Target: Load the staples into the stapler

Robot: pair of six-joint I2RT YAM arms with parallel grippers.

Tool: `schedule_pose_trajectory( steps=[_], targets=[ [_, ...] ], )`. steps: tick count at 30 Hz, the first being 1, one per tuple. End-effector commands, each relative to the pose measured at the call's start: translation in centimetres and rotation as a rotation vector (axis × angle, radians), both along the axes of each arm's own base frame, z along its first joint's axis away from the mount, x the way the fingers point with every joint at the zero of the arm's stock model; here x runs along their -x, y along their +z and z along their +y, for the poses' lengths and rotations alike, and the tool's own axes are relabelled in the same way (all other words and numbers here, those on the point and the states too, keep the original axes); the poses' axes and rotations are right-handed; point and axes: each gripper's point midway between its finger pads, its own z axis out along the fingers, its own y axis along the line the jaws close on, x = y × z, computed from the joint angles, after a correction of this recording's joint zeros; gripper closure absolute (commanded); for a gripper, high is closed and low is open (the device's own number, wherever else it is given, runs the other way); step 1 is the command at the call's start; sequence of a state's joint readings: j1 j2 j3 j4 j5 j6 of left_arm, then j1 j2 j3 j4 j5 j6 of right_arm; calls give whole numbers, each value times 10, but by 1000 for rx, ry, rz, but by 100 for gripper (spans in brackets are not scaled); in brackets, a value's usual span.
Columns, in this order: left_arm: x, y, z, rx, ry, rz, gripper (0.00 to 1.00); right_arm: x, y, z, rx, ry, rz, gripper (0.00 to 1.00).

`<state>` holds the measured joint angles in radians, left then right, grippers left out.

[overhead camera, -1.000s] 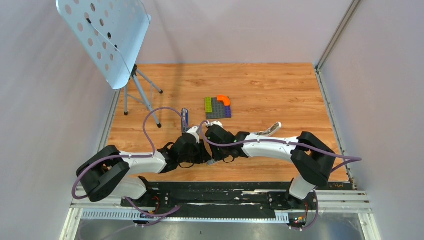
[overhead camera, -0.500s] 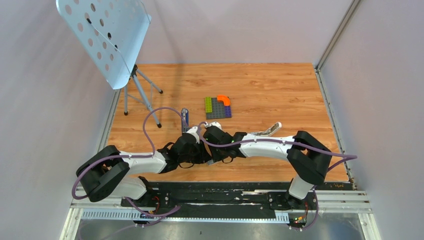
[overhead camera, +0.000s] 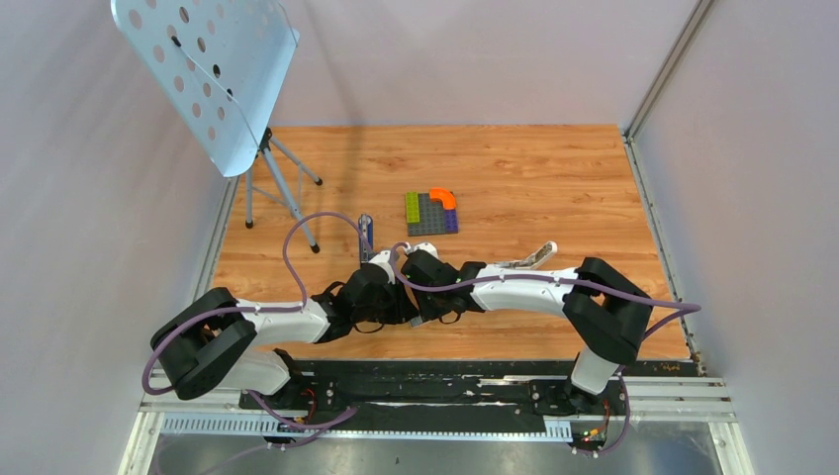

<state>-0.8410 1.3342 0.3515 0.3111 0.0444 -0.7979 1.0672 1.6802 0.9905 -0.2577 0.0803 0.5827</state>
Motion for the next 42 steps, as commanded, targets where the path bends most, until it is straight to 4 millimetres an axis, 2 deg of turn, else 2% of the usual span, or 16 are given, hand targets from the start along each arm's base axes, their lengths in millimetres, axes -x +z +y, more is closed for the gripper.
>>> schedule_pose_trajectory(
  steps=[1, 10, 25, 27, 35, 42],
  targets=[
    [12, -23, 19, -90, 2, 52, 75, 3, -3, -3, 48, 7, -10, 74],
    [12, -23, 19, -90, 3, 53, 75, 4, -3, -5, 76, 12, -22, 77],
    [12, -22, 19, -83, 4, 50, 75, 8, -10, 1, 78, 30, 10, 73],
    [12, -22, 19, -83, 4, 49, 75, 8, -10, -1, 89, 27, 7, 76],
    [12, -23, 20, -86, 6, 49, 75, 2, 8, -8, 92, 5, -37, 77],
    [13, -24, 21, -88, 8, 49, 75, 2, 14, -8, 80, 0, -50, 78]
  ],
)
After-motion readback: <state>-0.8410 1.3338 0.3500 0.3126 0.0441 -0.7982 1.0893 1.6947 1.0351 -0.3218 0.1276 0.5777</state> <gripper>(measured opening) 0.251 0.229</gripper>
